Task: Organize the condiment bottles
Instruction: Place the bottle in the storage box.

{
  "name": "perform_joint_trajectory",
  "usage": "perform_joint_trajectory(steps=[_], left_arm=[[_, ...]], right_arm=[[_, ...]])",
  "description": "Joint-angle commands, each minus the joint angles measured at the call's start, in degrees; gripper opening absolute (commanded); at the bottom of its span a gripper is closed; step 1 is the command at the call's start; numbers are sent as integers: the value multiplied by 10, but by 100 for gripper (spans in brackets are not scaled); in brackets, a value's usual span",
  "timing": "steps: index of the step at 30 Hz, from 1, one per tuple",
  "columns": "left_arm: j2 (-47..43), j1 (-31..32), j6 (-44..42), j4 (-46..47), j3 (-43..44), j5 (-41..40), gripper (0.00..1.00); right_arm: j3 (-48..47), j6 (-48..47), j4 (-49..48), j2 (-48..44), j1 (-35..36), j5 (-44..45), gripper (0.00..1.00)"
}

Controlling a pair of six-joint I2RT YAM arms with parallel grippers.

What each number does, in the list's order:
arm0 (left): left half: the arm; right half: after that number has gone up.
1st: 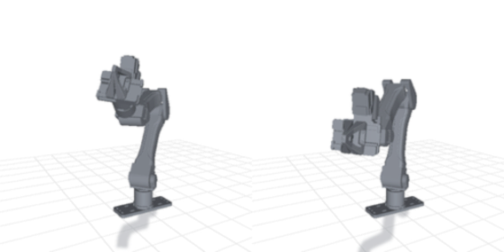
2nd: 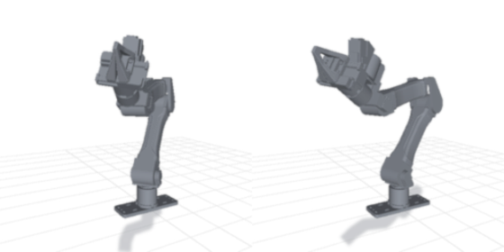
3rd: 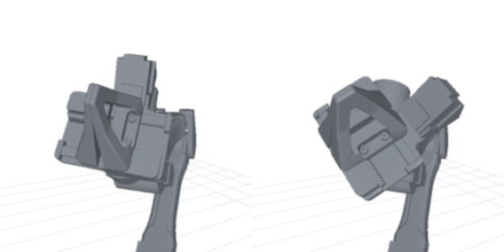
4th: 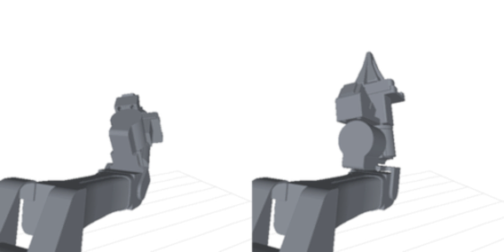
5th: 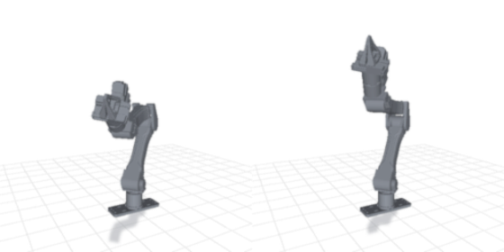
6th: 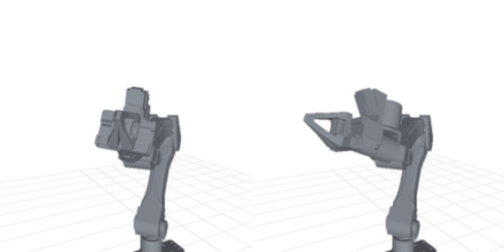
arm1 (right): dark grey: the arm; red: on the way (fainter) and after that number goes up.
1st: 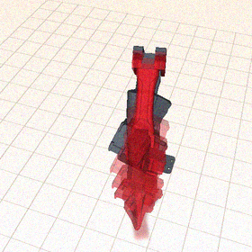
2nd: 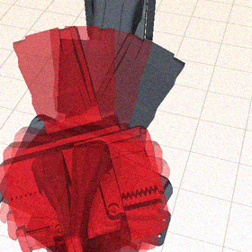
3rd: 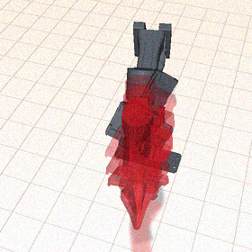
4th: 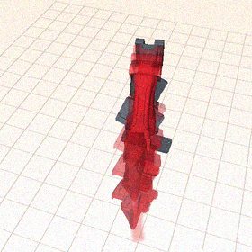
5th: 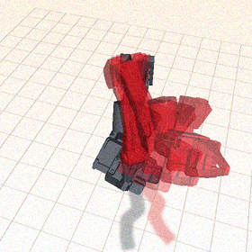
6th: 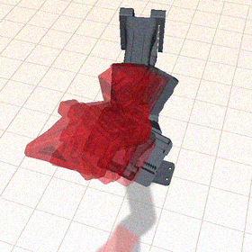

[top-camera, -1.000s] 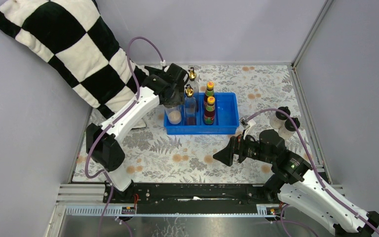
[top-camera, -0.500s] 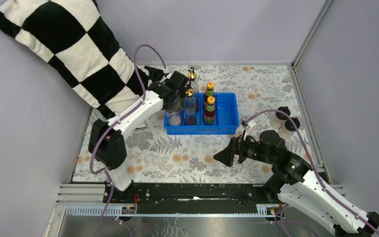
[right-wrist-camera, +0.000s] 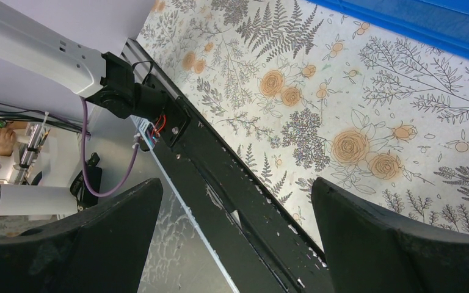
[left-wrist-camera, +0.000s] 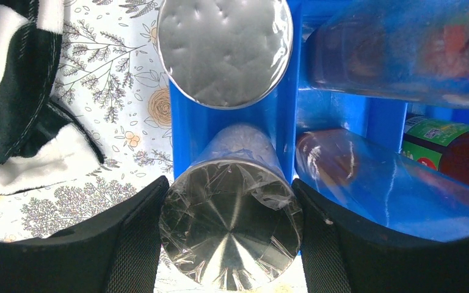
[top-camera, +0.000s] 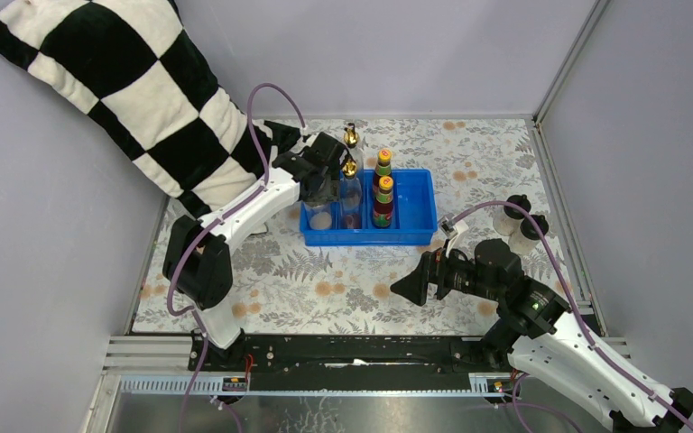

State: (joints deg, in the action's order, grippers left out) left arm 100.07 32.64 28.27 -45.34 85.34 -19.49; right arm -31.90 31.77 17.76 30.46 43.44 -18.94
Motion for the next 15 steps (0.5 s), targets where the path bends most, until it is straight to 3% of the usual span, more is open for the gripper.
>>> perform_joint_trajectory(steps=[1, 5, 6, 7, 8, 15], left_arm=[[-13, 1, -10, 32, -7, -7, 51], [-39, 0, -14, 30, -7, -5, 61], [-50, 1, -14, 31, -9, -5, 71], [-60, 1, -17, 34, -12, -6, 90], [-72, 1, -19, 36, -13, -6, 95], [-124, 0, -25, 16, 8, -16, 99]], right_arm=[[6, -8, -7, -6, -2, 5, 100], [7, -6, -9, -5, -2, 4, 100], [7, -7, -9, -5, -1, 3, 100], [8, -6, -10, -6, -2, 2, 100], [8, -6, -10, -6, -2, 2, 100], [11, -1, -16, -3, -2, 0, 100]])
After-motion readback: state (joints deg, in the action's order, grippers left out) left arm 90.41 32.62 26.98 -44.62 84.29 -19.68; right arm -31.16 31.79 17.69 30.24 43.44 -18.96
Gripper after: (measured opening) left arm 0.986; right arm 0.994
